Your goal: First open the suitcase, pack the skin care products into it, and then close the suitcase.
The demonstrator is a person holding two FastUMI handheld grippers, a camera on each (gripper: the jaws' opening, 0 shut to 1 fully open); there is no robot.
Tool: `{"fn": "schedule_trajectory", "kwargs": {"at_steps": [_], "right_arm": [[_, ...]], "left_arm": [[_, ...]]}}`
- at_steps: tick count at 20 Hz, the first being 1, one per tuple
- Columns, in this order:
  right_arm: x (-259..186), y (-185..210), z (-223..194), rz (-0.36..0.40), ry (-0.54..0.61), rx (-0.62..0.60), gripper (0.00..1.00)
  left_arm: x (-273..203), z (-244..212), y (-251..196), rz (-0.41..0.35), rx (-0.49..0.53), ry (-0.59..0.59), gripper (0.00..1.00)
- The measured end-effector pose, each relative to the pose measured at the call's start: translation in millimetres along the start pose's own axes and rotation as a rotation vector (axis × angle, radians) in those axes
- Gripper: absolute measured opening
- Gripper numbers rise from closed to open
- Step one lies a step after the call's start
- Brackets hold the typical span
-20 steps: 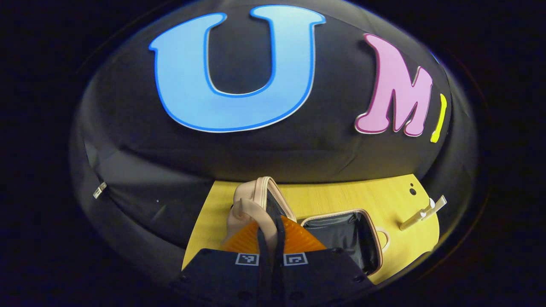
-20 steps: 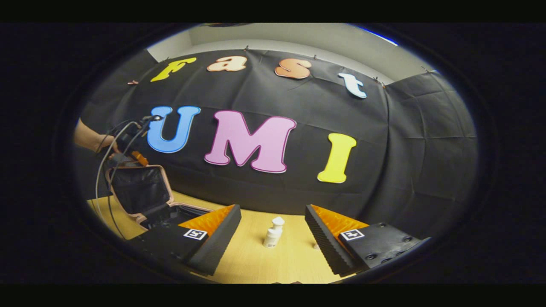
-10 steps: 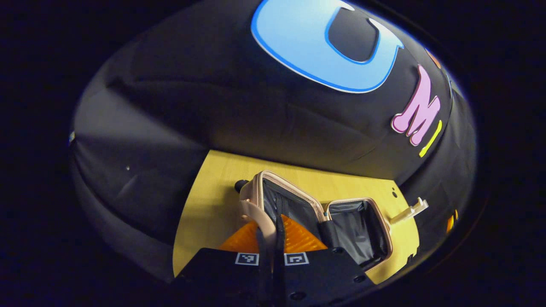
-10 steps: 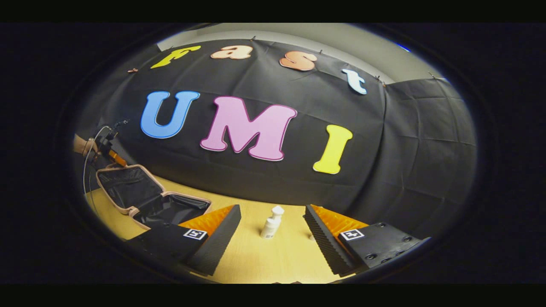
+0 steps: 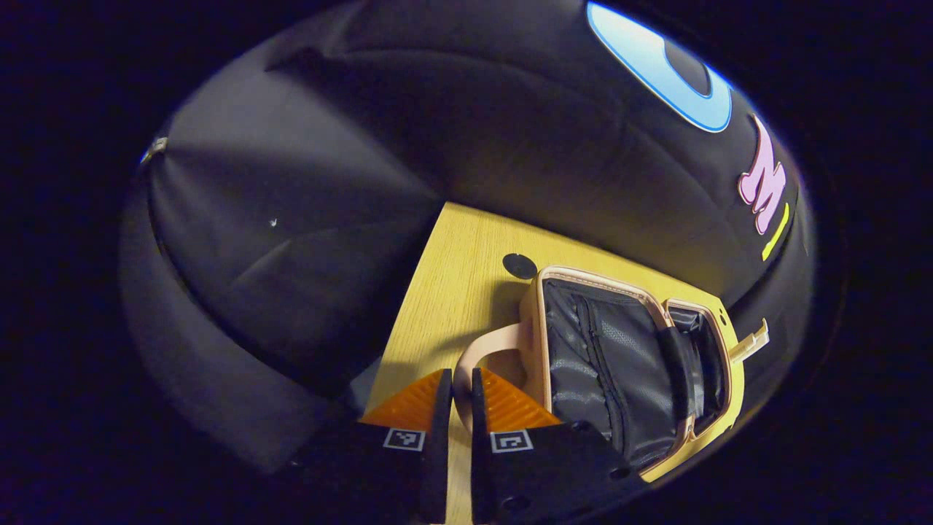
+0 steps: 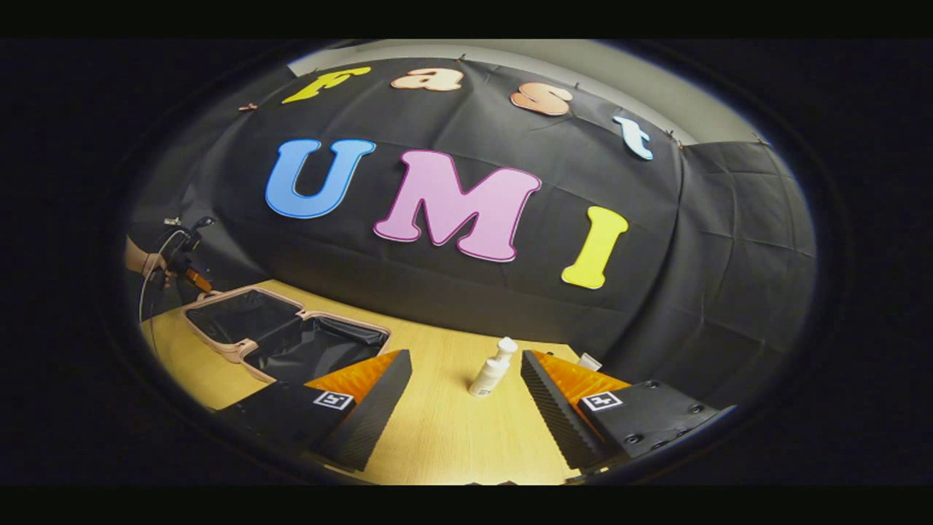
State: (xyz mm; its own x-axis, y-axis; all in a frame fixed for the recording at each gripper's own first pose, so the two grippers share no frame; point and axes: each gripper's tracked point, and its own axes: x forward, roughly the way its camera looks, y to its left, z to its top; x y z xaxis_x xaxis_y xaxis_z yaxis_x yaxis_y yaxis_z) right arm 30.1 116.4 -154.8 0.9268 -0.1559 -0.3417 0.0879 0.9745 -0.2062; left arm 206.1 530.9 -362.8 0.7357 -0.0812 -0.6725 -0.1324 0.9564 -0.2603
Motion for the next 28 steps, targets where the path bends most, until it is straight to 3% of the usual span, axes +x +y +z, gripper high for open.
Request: {"fn": "schedule_trajectory", "kwargs": {"at_steps": [1,2,4,5,7,13,19,23,26,28], "right_arm": [[0.0,-1.4,3.2,-0.002,-0.005,0.007,0.97],[0.0,-5.1,6.9,-0.011,-0.017,0.016,0.97],[2.6,-16.3,11.9,-0.033,-0.034,0.036,0.97],[3.5,-22.7,13.0,-0.041,-0.040,0.045,0.97],[6.4,-39.7,17.0,-0.060,-0.061,0.054,0.97],[28.1,-108.8,12.5,-0.086,-0.105,0.069,0.96],[66.7,-178.5,-12.3,-0.001,-0.117,0.116,0.96],[92.5,-222.4,-44.7,0.022,-0.110,0.117,0.96],[108.7,-252.1,-71.9,-0.021,-0.087,0.146,0.97],[116.3,-258.5,-94.6,-0.041,-0.067,0.154,0.97]], "left_arm": [[-5.0,4.9,-3.9,0.030,0.030,-0.032,0.27],[-15.5,13.6,-8.0,0.056,0.073,-0.068,0.28],[-38.6,38.2,-13.0,0.134,0.164,-0.148,0.51],[-50.4,51.6,-17.1,0.170,0.193,-0.179,0.79],[-81.8,68.4,-29.6,0.252,0.239,-0.231,0.93],[-167.8,103.4,-168.2,0.261,0.177,-0.518,0.96],[-199.5,81.2,-328.3,0.216,0.066,-0.631,0.96],[-200.5,53.9,-417.6,0.258,0.077,-0.696,0.96],[-170.0,20.5,-499.5,0.184,0.080,-0.723,0.96],[-148.8,-5.2,-540.4,0.161,0.138,-0.695,0.96]]}}
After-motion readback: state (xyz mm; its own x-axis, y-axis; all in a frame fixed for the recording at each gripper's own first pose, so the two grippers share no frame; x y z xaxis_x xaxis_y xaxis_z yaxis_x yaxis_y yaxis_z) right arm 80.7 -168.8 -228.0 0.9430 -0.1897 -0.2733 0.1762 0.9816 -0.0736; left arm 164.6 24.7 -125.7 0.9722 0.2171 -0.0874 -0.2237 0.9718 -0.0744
